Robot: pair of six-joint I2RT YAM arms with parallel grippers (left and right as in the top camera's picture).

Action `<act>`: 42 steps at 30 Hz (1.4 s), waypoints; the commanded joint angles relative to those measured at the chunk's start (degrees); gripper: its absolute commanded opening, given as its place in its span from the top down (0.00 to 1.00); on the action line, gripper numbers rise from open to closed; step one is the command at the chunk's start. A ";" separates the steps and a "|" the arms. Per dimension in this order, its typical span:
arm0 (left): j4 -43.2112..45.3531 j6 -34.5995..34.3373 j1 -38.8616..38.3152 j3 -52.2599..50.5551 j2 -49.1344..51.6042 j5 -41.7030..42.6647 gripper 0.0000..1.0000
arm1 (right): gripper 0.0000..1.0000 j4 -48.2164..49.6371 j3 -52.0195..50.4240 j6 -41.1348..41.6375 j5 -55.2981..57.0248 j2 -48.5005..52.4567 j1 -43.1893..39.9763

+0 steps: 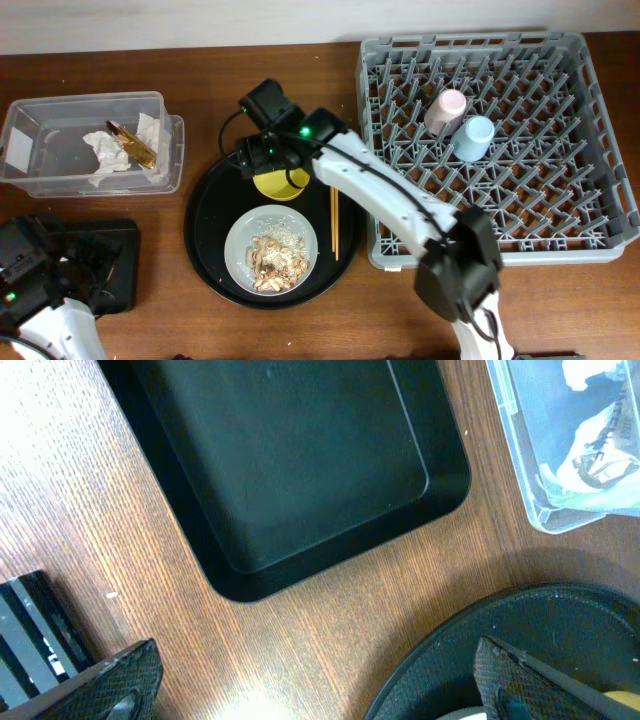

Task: Sort waste into correct bins and load items into the dishwasher rack
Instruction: 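Reach the right gripper to the yellow bowl and grasp its rim, then carry the yellow bowl into the rack and set it down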

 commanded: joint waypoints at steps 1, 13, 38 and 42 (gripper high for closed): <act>0.13 -0.33 0.20 0.09 -0.20 -0.39 0.01 | 0.08 3.63 0.24 -1.14 1.81 4.44 2.16; 0.13 -0.33 0.20 0.09 -0.20 -0.42 0.01 | 0.58 7.30 0.24 1.11 12.31 13.29 7.93; 0.13 -0.33 0.20 0.09 -0.20 -0.42 0.01 | 0.96 -47.32 49.31 -8.94 -37.64 -0.31 -39.78; 0.13 -0.33 0.20 0.09 -0.20 -0.39 0.01 | 0.96 -47.30 10.12 -22.64 -37.88 -18.99 -50.05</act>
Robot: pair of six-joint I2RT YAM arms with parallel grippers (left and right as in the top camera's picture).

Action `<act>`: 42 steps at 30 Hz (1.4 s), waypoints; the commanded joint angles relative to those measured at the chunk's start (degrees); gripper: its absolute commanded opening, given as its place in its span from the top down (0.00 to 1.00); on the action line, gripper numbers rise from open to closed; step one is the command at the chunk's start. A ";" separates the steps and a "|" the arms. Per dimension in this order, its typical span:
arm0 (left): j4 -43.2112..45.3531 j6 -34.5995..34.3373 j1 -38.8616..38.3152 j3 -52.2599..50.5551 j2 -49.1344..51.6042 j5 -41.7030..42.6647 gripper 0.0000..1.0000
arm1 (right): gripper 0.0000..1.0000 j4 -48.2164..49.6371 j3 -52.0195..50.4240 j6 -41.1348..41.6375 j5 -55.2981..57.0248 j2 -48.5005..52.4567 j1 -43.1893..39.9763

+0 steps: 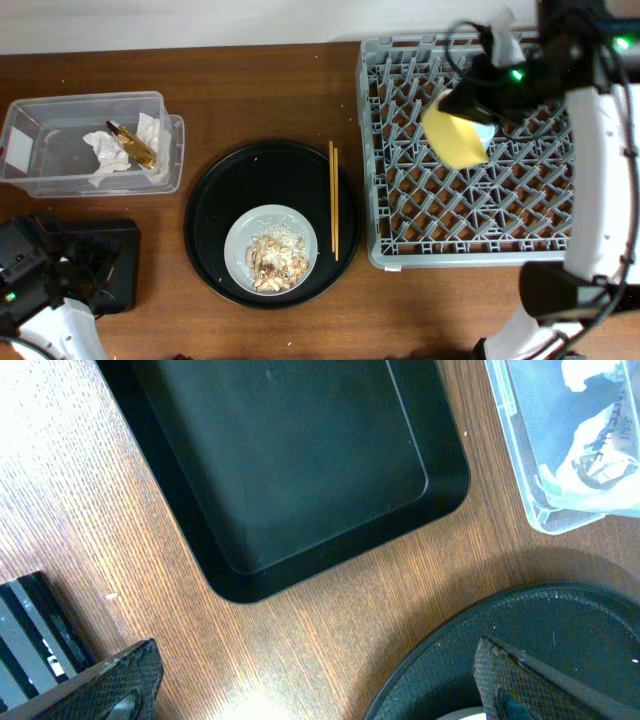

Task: Sort waste into correct bins and load items into the dishwasher rack
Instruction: 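Carry the yellow bowl into the rack and set it down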

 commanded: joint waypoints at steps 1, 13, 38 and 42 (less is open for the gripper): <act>0.09 -0.33 0.20 0.09 -0.22 -0.39 0.01 | 0.96 -0.35 -16.68 -15.91 -15.80 -3.37 -9.77; 0.09 -0.33 0.20 0.09 -0.22 -0.39 0.01 | 0.96 20.46 -58.75 -28.09 -49.37 5.14 -28.02; 0.09 -0.33 0.20 0.09 -0.22 -0.39 0.01 | 0.96 18.91 -40.52 8.94 40.41 2.80 -4.83; 0.09 -0.33 0.20 0.09 -0.22 -0.42 0.01 | 0.96 8.20 -26.67 9.20 40.72 2.34 -7.98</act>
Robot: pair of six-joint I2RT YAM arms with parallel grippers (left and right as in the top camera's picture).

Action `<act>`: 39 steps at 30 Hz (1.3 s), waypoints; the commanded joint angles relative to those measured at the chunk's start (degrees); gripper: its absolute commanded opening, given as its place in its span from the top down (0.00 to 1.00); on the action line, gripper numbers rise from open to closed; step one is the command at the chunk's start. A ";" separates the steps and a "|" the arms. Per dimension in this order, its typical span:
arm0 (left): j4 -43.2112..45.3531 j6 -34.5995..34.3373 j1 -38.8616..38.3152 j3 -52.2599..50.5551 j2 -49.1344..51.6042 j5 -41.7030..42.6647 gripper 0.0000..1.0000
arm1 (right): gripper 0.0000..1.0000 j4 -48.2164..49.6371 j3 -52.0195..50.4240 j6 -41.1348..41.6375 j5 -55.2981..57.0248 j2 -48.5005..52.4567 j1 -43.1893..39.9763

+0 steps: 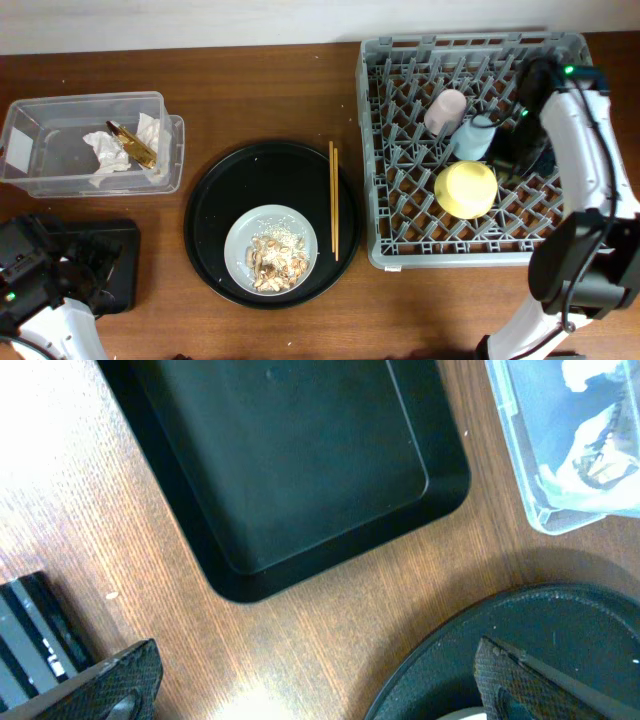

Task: Sort waste into correct bins and load items into the dishwasher rack
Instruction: 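Carry the yellow bowl into the rack and set it down, then grasp a wooden chopstick on the black tray with the right gripper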

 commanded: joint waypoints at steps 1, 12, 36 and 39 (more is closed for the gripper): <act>0.07 -0.33 0.17 0.09 -0.22 -0.44 0.01 | 0.96 -5.38 8.87 0.81 -1.99 -1.66 -0.33; 0.07 -0.33 0.17 0.09 -0.22 -0.44 0.01 | 0.72 11.43 4.24 5.66 -12.79 -5.25 35.91; 0.07 -0.33 0.17 0.09 -0.22 -0.42 0.01 | 0.64 25.24 4.24 16.59 3.48 21.75 46.86; 0.07 -0.33 0.17 0.09 -0.22 -0.42 0.01 | 0.64 25.20 4.22 16.59 3.43 21.79 46.88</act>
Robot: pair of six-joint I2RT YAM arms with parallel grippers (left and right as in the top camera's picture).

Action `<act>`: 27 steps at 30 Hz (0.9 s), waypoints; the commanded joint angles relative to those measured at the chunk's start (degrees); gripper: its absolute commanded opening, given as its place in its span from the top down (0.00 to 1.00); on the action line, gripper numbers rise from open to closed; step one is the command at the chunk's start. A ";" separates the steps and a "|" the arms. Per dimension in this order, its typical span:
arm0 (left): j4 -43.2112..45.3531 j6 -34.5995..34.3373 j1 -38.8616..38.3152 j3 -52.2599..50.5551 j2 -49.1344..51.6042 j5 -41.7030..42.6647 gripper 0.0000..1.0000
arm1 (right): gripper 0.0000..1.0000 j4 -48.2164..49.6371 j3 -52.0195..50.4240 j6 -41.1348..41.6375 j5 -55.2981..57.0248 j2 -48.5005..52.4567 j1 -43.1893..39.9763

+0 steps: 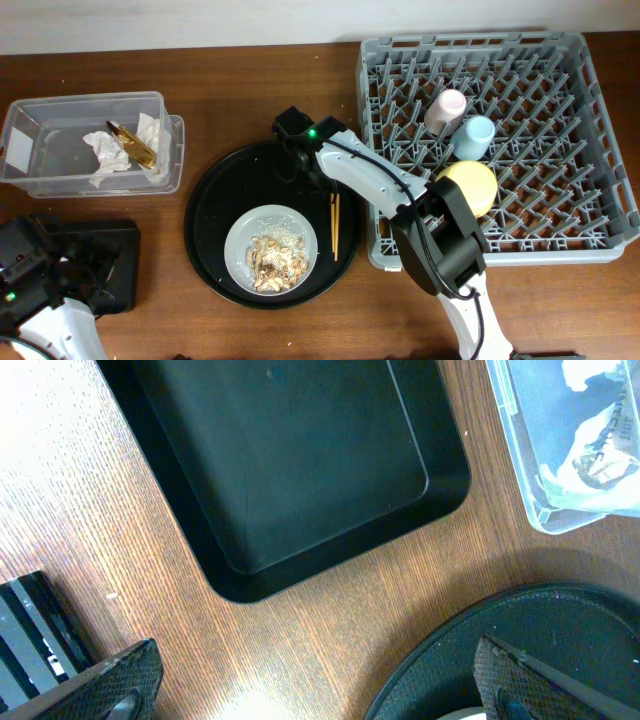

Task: Sort waste into correct bins and load items into the dishwasher rack
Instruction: 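Grasp a wooden chopstick on the black tray with the right gripper, then carry the chopstick into the rack, stand it upright, release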

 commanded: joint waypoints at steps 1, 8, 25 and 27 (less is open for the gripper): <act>0.13 -0.33 0.17 0.09 -0.22 -0.39 0.01 | 0.64 -0.02 -0.33 0.74 0.50 1.03 0.37; 0.13 -0.33 0.17 0.09 -0.22 -0.42 0.01 | 0.82 2.38 -4.52 0.70 -3.80 1.03 0.37; 0.13 -0.33 0.17 0.09 -0.22 -0.39 0.01 | 0.92 -19.80 29.73 -28.48 -12.76 0.04 -31.12; 0.13 -0.33 0.17 0.09 -0.22 -0.39 0.01 | 0.84 -18.60 29.70 -28.48 -13.90 0.04 -30.77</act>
